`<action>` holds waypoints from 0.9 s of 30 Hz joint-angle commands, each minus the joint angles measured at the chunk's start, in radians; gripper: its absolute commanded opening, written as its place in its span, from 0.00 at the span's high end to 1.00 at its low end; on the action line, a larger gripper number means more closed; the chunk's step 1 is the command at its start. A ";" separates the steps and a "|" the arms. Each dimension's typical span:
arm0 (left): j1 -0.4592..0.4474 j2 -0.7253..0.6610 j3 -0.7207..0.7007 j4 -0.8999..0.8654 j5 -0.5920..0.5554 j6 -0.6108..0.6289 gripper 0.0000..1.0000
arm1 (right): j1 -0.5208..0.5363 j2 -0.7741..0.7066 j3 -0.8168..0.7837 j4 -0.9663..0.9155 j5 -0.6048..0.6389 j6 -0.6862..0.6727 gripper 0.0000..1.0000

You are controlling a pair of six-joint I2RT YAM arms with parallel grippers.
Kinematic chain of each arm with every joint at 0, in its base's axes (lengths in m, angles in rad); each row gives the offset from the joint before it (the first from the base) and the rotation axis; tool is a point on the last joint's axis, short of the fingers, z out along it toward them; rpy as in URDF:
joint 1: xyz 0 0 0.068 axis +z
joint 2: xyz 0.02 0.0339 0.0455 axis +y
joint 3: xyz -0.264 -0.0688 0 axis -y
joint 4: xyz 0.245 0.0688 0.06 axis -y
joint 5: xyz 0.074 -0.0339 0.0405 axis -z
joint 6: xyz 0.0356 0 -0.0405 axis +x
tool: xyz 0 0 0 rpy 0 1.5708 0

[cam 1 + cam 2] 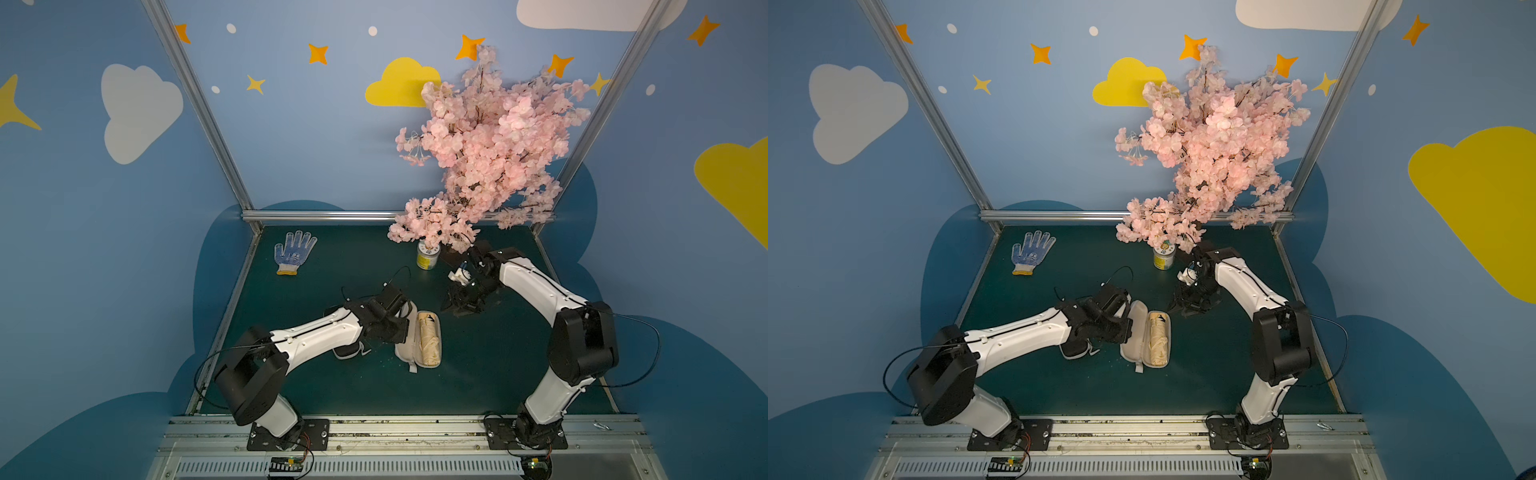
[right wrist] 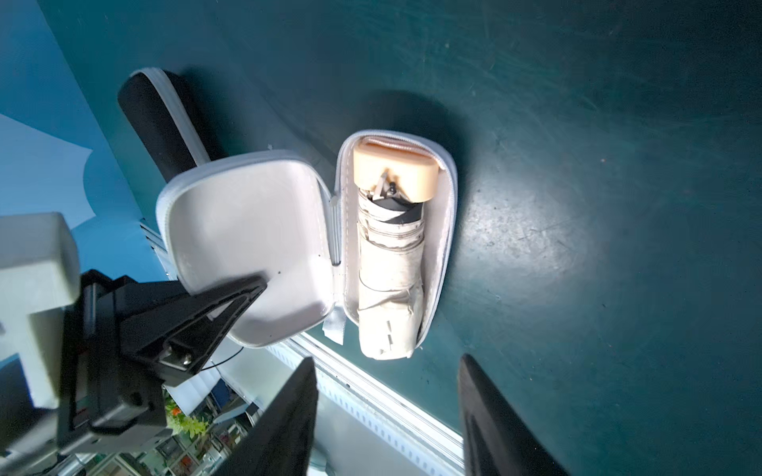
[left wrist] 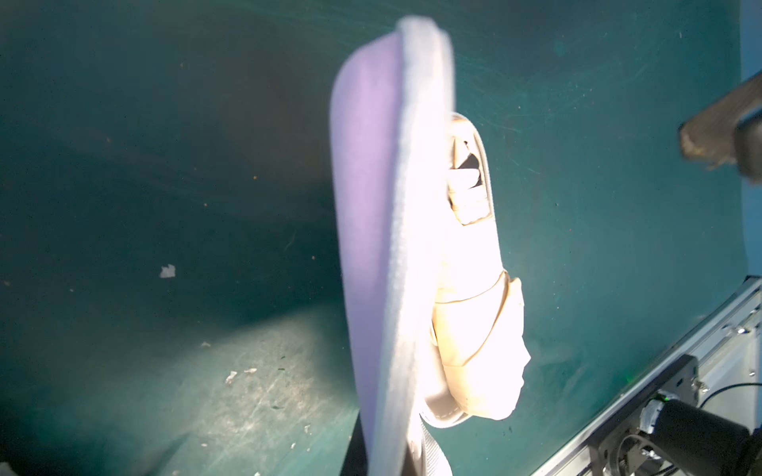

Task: Put umbrellas into zippered umbrella sleeves
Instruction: Place the umbrella in the umbrella sleeve, then close the umbrella sleeve at the center of the board.

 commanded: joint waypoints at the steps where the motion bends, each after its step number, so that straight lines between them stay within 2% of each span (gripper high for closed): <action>1: 0.008 0.024 0.058 -0.071 -0.013 0.083 0.97 | 0.031 -0.005 -0.079 0.057 -0.014 0.058 0.53; 3: 0.016 0.034 0.087 -0.096 -0.018 0.100 0.97 | 0.055 -0.026 -0.155 0.141 -0.045 0.126 0.61; 8: 0.033 0.069 0.158 -0.157 -0.007 0.122 0.92 | 0.094 -0.040 -0.282 0.276 -0.081 0.233 0.66; 11: 0.040 0.079 0.181 -0.170 0.033 0.113 0.78 | 0.116 -0.052 -0.323 0.322 -0.091 0.264 0.68; 14: 0.047 0.069 0.167 -0.122 0.115 0.071 0.61 | 0.147 -0.018 -0.346 0.404 -0.189 0.299 0.69; 19: 0.078 0.055 0.109 -0.001 0.259 -0.011 0.50 | 0.174 0.018 -0.401 0.620 -0.343 0.432 0.73; 22: 0.084 0.052 0.093 0.023 0.286 -0.024 0.48 | 0.134 -0.021 -0.404 0.599 -0.376 0.399 0.72; 27: 0.069 0.036 0.081 0.116 0.332 -0.059 0.39 | -0.059 -0.134 -0.394 0.387 -0.331 0.250 0.57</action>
